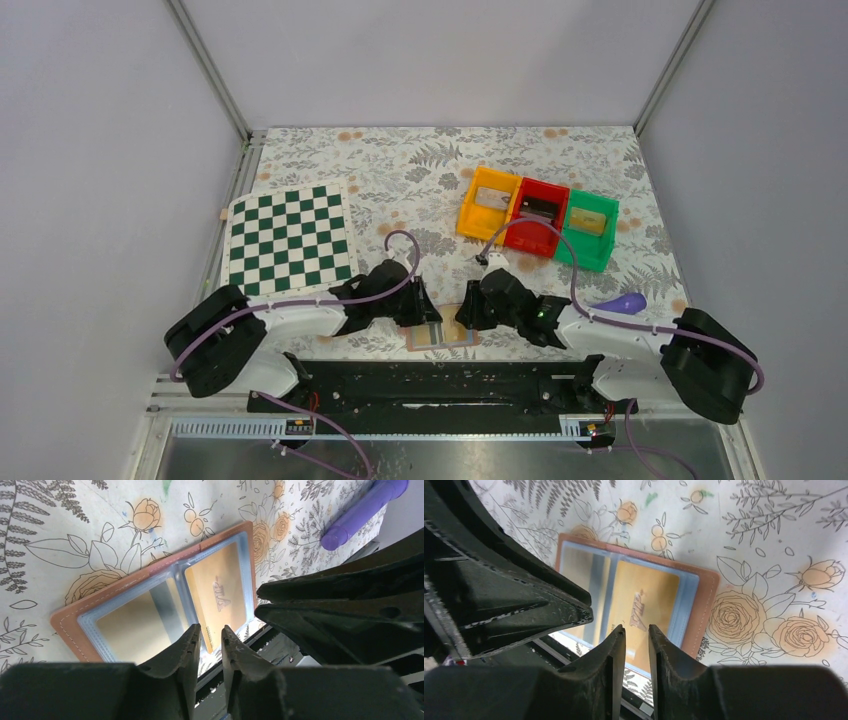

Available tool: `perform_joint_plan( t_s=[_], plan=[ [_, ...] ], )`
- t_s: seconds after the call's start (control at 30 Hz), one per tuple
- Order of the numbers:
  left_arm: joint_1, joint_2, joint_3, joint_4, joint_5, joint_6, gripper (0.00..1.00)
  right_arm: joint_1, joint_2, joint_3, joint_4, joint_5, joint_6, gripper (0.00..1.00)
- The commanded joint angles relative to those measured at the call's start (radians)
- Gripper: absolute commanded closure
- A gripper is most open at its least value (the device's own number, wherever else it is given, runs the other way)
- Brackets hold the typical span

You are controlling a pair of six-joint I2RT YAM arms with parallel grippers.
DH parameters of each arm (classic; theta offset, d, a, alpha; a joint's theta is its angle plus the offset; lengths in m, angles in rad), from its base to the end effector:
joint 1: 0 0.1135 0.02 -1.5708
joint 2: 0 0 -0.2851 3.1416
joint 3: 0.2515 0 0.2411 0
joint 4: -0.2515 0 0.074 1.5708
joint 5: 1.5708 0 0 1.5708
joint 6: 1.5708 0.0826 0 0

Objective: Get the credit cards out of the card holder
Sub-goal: Remove the credit card from the card holder.

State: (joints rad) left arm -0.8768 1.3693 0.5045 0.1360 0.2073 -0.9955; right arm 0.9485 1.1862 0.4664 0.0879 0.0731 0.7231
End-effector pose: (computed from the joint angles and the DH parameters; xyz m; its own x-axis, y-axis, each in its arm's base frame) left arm 0.1632 -0.2227 0.1509 -0.9453 -0.1476 -0.2909 0.1053 0.7059 -0.7005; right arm 0.1532 0.2032 0.1766 -0.7716 0.0565 -0.6335 -0.3540 0.7894 0.5016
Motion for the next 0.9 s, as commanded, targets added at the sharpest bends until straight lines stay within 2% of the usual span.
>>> perform_joint_plan(
  t_s=[0.0, 0.3, 0.6, 0.87],
  plan=[
    [-0.034, 0.019, -0.028, 0.093, -0.087, -0.001, 0.76, -0.016, 0.045, -0.04, 0.077, -0.083, 0.001, 0.71],
    [-0.082, -0.002, -0.078, 0.12, -0.237, -0.025, 0.72, -0.032, 0.118, -0.14, 0.158, -0.058, 0.127, 0.76],
    [-0.115, 0.041, -0.105, 0.235, -0.22, -0.059, 0.71, -0.031, 0.101, -0.18, 0.159, -0.024, 0.139, 0.77],
    [-0.123, 0.031, -0.198, 0.422, -0.18, -0.135, 0.75, -0.031, 0.1, -0.183, 0.169, -0.027, 0.147, 0.77]
  ],
)
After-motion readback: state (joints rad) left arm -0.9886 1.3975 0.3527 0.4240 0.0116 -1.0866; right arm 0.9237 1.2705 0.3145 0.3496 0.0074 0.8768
